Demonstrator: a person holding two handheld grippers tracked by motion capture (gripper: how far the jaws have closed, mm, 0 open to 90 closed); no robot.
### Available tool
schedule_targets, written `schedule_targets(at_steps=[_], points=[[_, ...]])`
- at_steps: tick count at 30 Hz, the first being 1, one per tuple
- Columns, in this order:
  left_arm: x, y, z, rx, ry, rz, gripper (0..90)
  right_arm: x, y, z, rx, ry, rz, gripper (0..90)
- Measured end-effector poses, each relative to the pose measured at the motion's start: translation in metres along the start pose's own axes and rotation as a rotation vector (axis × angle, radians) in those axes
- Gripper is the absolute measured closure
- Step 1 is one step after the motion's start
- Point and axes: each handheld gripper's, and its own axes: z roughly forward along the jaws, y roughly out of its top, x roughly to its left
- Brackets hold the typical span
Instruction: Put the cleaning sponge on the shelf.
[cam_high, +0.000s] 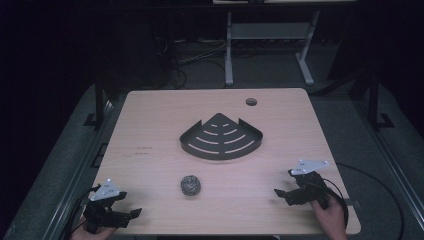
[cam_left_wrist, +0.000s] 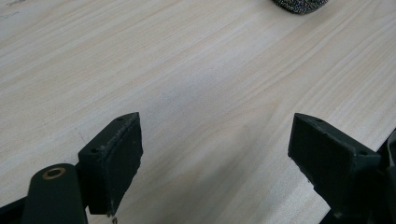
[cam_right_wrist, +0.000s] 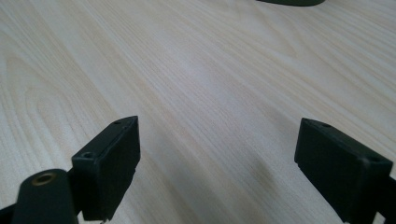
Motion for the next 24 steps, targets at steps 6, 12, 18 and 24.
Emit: schedule_targets(at_steps=[6, 12, 18, 24], points=[[-0.002, 0.001, 0.0, 0.003, -0.003, 0.004, 17.1, 0.0, 0.0, 0.001, 0.0, 0.003, -0.005, 13.9], [-0.005, 0.004, 0.001, 0.006, -0.003, 0.013, 17.1, 0.001, 0.002, 0.002, 0.003, 0.005, -0.009, 13.9], [-0.01, 0.009, 0.003, 0.023, -0.003, 0.036, 17.1, 0.001, 0.002, 0.001, 0.004, 0.004, -0.012, 13.9], [-0.014, 0.018, 0.005, 0.04, -0.01, 0.065, 17.3, 0.002, 0.002, 0.002, 0.006, 0.008, -0.016, 13.9]])
